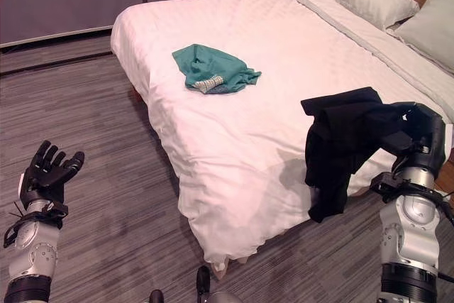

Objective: Pick up bed clothes into laundry basket.

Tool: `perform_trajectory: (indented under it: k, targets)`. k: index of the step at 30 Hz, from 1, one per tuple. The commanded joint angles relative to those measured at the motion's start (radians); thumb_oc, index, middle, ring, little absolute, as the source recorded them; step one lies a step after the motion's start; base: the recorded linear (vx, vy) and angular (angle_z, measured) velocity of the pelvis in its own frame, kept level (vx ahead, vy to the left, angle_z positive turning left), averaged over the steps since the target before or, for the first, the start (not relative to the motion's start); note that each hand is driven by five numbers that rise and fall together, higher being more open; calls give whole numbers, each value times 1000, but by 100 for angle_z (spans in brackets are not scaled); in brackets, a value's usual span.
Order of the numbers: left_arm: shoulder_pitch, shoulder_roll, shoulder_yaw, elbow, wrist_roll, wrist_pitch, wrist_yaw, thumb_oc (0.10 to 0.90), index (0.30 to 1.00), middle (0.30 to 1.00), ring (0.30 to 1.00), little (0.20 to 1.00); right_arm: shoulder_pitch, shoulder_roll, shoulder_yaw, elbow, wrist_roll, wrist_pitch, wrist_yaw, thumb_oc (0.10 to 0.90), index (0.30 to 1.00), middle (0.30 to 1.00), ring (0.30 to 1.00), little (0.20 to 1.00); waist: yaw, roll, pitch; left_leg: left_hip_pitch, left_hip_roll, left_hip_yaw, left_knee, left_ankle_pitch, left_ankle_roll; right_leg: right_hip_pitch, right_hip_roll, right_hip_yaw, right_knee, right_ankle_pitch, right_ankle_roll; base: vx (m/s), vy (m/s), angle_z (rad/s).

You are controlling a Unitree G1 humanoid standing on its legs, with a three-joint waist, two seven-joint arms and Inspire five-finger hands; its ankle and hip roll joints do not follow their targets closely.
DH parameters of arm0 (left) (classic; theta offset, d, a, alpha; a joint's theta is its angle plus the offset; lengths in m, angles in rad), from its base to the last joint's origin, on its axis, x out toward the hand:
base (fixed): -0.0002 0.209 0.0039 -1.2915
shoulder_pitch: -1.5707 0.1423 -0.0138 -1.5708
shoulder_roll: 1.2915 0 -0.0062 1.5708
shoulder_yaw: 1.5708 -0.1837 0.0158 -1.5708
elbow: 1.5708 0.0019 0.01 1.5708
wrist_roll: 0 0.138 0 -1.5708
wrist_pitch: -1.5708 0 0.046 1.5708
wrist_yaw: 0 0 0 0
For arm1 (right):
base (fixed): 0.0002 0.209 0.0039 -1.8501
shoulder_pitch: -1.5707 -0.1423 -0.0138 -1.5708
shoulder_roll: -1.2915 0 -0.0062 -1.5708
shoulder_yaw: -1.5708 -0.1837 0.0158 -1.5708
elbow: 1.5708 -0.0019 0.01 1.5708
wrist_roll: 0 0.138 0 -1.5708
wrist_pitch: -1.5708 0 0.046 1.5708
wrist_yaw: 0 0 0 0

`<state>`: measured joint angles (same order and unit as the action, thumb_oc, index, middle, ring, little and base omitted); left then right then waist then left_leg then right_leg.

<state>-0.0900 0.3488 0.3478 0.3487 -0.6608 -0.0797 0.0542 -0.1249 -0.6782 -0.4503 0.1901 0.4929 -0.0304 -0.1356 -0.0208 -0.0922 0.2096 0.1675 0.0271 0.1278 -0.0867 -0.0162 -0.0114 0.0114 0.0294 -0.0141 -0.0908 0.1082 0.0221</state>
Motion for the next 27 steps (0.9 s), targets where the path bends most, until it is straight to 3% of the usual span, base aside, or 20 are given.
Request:
perform_trajectory:
  k: [1,2,3,4,6,8,9,10,11,12,13,15,17,18,20,22,23,24,25,27]
  targets:
    - [-67,124,-33,-75,38,-75,-30,800,900,900,900,900,-58,-127,-72,-18,-17,-132,-23,400,300,300,300,300,0,-34,-116,-38,37,-4,37,7,-14,74,-57,-58,97,-85,51,-66,-138,1]
    - [-95,127,-49,-77,28,-80,-40,800,900,900,900,900,-70,-137,-58,-14,-20,-138,-22,400,300,300,300,300,-1,-54,-88,-106,58,8,234,0,-38,73,-69,-50,113,-91,35,-84,-122,2]
    - [-98,129,-49,-76,27,-81,-40,800,900,900,900,900,-72,-137,-59,-13,-20,-138,-22,400,300,300,300,300,-1,-54,-85,-122,62,5,263,-10,-40,70,-67,-51,115,-91,33,-136,-179,-10]
    - [-112,120,-67,-93,10,-90,-49,800,900,900,900,900,-103,-141,-36,-12,-12,-149,-26,400,300,300,300,300,12,-58,-41,-233,81,-34,518,36,-71,80,-54,-33,135,-109,7,-92,-89,-12]
    - [-115,117,-66,-90,4,-91,-43,800,900,900,900,900,-119,-139,-27,-6,-2,-154,-30,400,300,300,300,300,18,-52,-30,-280,85,-59,565,63,-74,75,-47,-27,141,-108,3,-36,-21,-30]
    - [-103,104,-54,-76,-3,-92,-22,800,900,900,900,900,-111,-124,-36,10,22,-151,-30,400,300,300,300,300,12,-61,-31,-337,214,-33,477,113,-68,98,-73,-27,147,-121,20,149,116,-54]
    - [-100,113,-55,-77,1,-94,-21,800,900,900,900,900,-98,-128,-41,9,17,-147,-27,400,300,300,300,300,14,-61,-40,-324,243,-28,414,126,-71,102,-80,-26,147,-128,26,143,87,-18]
    - [-99,113,-56,-77,1,-94,-21,800,900,900,900,900,-96,-127,-42,9,17,-147,-26,400,300,300,300,300,16,-63,-42,-315,242,-24,400,132,-73,102,-81,-25,148,-129,25,217,202,2]
    - [-100,135,-62,-75,0,-94,-25,800,900,900,900,900,-74,-152,-43,3,0,-148,-29,400,300,300,300,300,24,-53,-47,-326,281,-42,252,171,-94,116,-93,-14,156,-155,43,218,234,-26]
    - [-103,141,-67,-72,-3,-97,-25,800,900,900,900,900,-69,-160,-46,2,2,-152,-32,400,300,300,300,300,30,-48,-50,-318,285,-56,185,202,-108,127,-104,-5,159,-169,49,215,238,-32]
    - [-103,141,-68,-71,-4,-97,-25,800,900,900,900,900,-68,-162,-47,3,2,-152,-32,400,300,300,300,300,30,-47,-50,-314,285,-56,176,207,-110,127,-104,-6,159,-170,48,211,294,-43]
    - [-102,145,-63,-63,-28,-111,-9,800,900,900,900,900,-87,-156,-31,9,18,-166,-46,400,300,300,300,300,49,-29,-62,-334,279,-132,148,228,-146,159,-144,20,141,-167,71,256,389,-32]
    - [-96,156,-51,-54,-38,-118,-7,800,900,900,900,900,-110,-154,-10,6,17,-166,-45,400,300,300,300,300,57,-27,-74,-337,257,-168,191,179,-150,169,-177,40,130,-154,91,250,381,-53]
    - [-101,163,-49,-53,-38,-114,-9,800,900,900,900,900,-107,-155,-13,-6,7,-158,-40,400,300,300,300,300,44,-20,-86,-334,250,-142,202,153,-141,175,-199,40,127,-141,106,300,510,-58]
    - [-97,171,-73,-37,-6,-103,-15,800,900,900,900,900,-110,-145,-1,-29,-29,-139,-36,400,300,300,300,300,32,-18,-101,-314,208,-117,220,85,-103,141,-261,51,175,-58,140,263,507,-48]
    - [-117,172,-87,-25,-17,-98,-16,800,900,900,900,900,-112,-120,11,-53,-30,-138,-36,400,300,300,300,300,23,-10,-89,-281,162,-82,220,55,-60,65,-285,81,318,70,118,152,366,-63]
    - [-117,172,-88,-25,-17,-98,-16,800,900,900,900,900,-112,-119,10,-54,-31,-137,-36,400,300,300,300,300,25,-11,-92,-279,162,-80,217,50,-61,62,-286,84,321,66,118,85,336,-64]
    - [-122,183,-100,-19,-14,-91,-27,800,900,900,900,900,-117,-114,20,-70,-42,-136,-36,400,300,300,300,300,13,3,-76,-258,147,-61,207,48,-41,10,-300,75,402,135,113,104,637,-22]
    - [-115,212,-114,-53,10,-80,-43,800,900,900,900,900,-129,-113,36,-89,-57,-123,-22,400,300,300,300,300,-6,40,-43,-210,126,-17,177,34,-5,-69,-326,5,528,156,100,156,834,-12]
    - [-119,229,-115,-49,33,-75,-54,800,900,900,900,900,-136,-111,47,-77,-67,-124,-23,400,300,300,300,300,-20,46,-33,-173,119,16,143,33,2,-110,-318,-21,591,124,103,126,478,-27]
